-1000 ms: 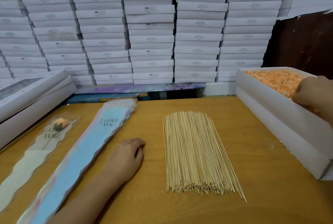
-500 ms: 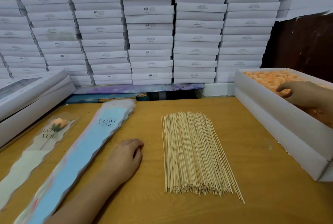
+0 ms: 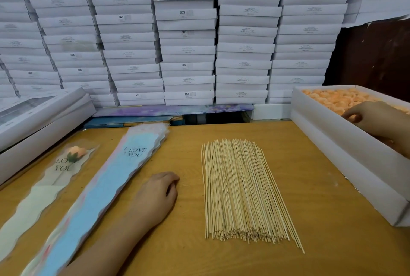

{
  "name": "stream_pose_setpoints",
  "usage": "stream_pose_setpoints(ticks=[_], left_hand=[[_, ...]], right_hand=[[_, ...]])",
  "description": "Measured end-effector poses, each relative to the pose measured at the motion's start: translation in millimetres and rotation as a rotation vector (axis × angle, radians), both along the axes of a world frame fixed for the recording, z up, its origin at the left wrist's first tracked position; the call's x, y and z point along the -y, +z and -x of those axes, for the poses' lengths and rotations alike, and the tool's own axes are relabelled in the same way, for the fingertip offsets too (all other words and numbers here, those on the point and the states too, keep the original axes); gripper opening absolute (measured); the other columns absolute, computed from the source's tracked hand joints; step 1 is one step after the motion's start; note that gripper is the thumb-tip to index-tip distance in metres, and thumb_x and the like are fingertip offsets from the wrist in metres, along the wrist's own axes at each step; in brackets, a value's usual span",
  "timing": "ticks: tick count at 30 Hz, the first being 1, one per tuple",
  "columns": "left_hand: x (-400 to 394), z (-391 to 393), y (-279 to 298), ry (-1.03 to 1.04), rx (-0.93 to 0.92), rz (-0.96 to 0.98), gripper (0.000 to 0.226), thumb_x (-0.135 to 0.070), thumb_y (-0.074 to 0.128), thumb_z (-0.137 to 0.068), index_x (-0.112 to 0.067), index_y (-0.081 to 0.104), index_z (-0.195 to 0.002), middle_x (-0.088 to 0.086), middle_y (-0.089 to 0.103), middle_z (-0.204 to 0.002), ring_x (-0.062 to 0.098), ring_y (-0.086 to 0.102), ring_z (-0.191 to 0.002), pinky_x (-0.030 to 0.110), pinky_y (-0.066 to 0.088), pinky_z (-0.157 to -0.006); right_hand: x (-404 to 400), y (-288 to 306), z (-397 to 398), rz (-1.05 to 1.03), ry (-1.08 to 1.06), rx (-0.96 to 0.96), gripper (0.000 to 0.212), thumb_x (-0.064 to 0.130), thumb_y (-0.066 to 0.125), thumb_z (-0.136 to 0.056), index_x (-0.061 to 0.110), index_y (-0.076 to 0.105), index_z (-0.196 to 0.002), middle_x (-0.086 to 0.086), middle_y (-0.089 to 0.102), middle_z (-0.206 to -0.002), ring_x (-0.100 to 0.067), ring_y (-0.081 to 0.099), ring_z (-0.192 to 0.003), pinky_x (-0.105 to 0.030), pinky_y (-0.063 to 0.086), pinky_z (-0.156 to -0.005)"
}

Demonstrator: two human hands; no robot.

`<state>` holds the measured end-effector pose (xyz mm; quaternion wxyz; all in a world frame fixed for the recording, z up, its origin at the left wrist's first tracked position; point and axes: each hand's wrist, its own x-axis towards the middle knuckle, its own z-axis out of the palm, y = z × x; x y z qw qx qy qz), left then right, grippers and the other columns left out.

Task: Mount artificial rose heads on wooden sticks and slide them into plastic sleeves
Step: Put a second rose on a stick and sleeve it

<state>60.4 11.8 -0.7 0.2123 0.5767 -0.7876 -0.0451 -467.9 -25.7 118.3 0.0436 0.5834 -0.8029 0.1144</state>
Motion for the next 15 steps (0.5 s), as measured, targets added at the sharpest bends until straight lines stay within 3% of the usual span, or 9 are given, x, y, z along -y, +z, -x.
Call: stream_pose_setpoints(ticks=[4, 6, 9, 12, 15], left_hand=[[0.1, 0.0, -0.3, 0.001, 0.004, -0.002, 0.035, -0.029, 0.045, -0.105, -0.027, 0.057, -0.138, -0.012, 0.057, -0.14, 0.005, 0.049, -0.129, 0.021, 0.038, -0.106], [0.3, -0.3, -0.7, -0.001, 0.006, -0.003, 0.035, -0.029, 0.045, -0.105, -0.027, 0.057, -0.138, -0.011, 0.057, -0.14, 0.006, 0.05, -0.128, 0.021, 0.039, -0.106], [0.4, 0.1, -1.2, -0.003, -0.005, -0.002, 0.034, -0.026, 0.046, -0.105, -0.025, 0.058, -0.137, -0.01, 0.058, -0.139, 0.007, 0.051, -0.128, 0.022, 0.039, -0.105], [0.3, 0.6, -1.3, -0.002, -0.002, 0.003, 0.034, -0.026, 0.046, -0.104, -0.025, 0.059, -0.136, -0.009, 0.058, -0.138, 0.008, 0.051, -0.128, 0.023, 0.04, -0.105], [0.7, 0.3, -1.4, -0.002, -0.001, 0.002, 0.035, -0.026, 0.046, -0.104, -0.025, 0.059, -0.137, -0.01, 0.058, -0.139, 0.008, 0.051, -0.128, 0.023, 0.04, -0.106]], right_hand=[[2.9, -2.2, 3.7, 0.049, -0.033, -0.072, 0.015, 0.014, 0.072, -0.086, 0.016, 0.077, -0.1, -0.01, 0.069, -0.098, -0.026, 0.059, -0.084, -0.034, 0.05, -0.069], [3.6, -1.5, 3.4, 0.076, -0.064, -0.085, 0.013, 0.01, 0.068, -0.087, 0.019, 0.076, -0.092, -0.012, 0.071, -0.103, -0.028, 0.06, -0.087, -0.037, 0.053, -0.073], [3.6, 0.5, 3.4, 0.137, -0.1, -0.103, 0.012, 0.01, 0.068, -0.085, 0.019, 0.075, -0.082, -0.009, 0.068, -0.092, -0.027, 0.055, -0.084, -0.037, 0.051, -0.073], [-0.1, 3.6, 1.8, 0.22, -0.131, -0.108, 0.005, 0.024, 0.069, -0.087, 0.023, 0.073, -0.089, -0.011, 0.07, -0.094, -0.024, 0.052, -0.077, -0.035, 0.046, -0.066], [-6.9, 12.5, -9.9, 0.297, -0.171, -0.103, 0.02, 0.034, 0.067, -0.089, 0.019, 0.074, -0.101, -0.014, 0.068, -0.085, -0.031, 0.059, -0.07, -0.038, 0.053, -0.064]])
